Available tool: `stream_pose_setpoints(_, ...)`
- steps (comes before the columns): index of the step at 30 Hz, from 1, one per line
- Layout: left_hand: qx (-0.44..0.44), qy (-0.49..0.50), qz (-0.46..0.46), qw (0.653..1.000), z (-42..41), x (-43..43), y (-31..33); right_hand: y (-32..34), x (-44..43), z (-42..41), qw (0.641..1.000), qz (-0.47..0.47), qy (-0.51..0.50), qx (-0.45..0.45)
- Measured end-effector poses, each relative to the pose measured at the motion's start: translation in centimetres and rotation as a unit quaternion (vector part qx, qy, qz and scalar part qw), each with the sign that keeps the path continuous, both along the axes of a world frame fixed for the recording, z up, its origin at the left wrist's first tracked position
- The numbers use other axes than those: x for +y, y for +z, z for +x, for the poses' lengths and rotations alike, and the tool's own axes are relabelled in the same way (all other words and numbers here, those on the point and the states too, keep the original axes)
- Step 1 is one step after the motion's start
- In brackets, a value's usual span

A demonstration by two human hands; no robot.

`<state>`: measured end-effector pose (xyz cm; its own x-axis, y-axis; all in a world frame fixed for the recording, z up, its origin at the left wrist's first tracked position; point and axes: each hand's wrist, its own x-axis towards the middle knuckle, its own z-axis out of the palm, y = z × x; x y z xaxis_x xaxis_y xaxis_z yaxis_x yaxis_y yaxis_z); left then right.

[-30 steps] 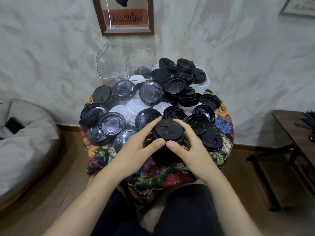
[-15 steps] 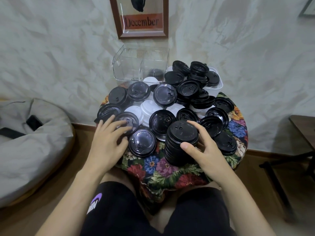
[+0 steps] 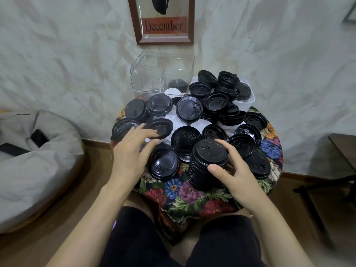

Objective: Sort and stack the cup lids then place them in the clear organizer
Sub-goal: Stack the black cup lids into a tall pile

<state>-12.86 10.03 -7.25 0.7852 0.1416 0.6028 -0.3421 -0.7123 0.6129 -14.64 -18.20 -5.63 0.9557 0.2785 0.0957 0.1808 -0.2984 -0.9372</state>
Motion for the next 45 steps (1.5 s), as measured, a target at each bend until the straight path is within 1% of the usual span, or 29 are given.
stream_pose_setpoints(2,0.035,-0.016,-0.102,0.994,-0.5,-1.8,1.7,0.0,-0.1,0.0,1.000,-0.004,0.002,0.001)
stream_pose_setpoints(4,0.068,-0.060,-0.197,0.976,-0.8,-3.7,3.1,0.0,-0.1,0.0,1.000,-0.004,0.000,0.005)
stream_pose_setpoints(6,0.081,-0.121,-0.264,0.953,-1.0,-5.4,4.3,0.1,0.0,0.0,1.000,-0.005,-0.002,0.005)
stream_pose_setpoints(8,0.114,-0.176,-0.353,0.912,-1.1,-6.7,5.2,0.2,0.0,-0.1,1.000,-0.006,-0.001,0.004)
stream_pose_setpoints(10,0.170,-0.182,-0.432,0.867,-1.1,-7.6,5.8,0.2,0.0,-0.1,1.000,-0.003,0.000,0.006)
stream_pose_setpoints(12,0.207,-0.163,-0.463,0.846,-0.6,-7.8,5.7,0.2,0.0,-0.1,1.000,-0.002,0.001,0.007)
stream_pose_setpoints(14,0.222,-0.150,-0.460,0.847,-0.1,-7.7,5.4,0.2,-0.1,-0.1,1.000,-0.003,0.002,0.008)
stream_pose_setpoints(16,0.244,-0.156,-0.445,0.847,0.3,-7.7,5.1,0.2,0.0,-0.1,1.000,-0.005,-0.001,0.009)
stream_pose_setpoints(19,0.267,-0.174,-0.388,0.865,0.3,-7.8,4.5,0.3,0.0,0.0,1.000,-0.001,-0.004,0.010)
stream_pose_setpoints(27,0.220,-0.188,-0.266,0.920,-0.4,-7.9,4.1,0.0,0.0,0.0,1.000,0.009,0.002,0.002)
stream_pose_setpoints(29,0.218,-0.188,-0.243,0.926,-0.3,-7.7,3.8,-0.1,-0.1,0.1,1.000,0.011,0.005,0.001)
stream_pose_setpoints(33,0.231,-0.189,-0.231,0.926,-0.2,-7.5,3.4,-0.2,-0.1,0.1,1.000,0.021,0.011,-0.001)
stream_pose_setpoints(38,0.219,-0.186,-0.218,0.933,-0.1,-7.7,2.8,-0.2,-0.5,0.2,1.000,0.012,0.018,-0.001)
stream_pose_setpoints(42,0.204,-0.172,-0.221,0.938,-0.2,-8.0,3.1,0.3,-0.6,0.0,1.000,0.011,0.023,0.017)
stream_pose_setpoints(45,0.195,-0.172,-0.213,0.942,-0.2,-8.1,3.0,0.5,-0.6,0.1,1.000,-0.001,0.028,0.010)
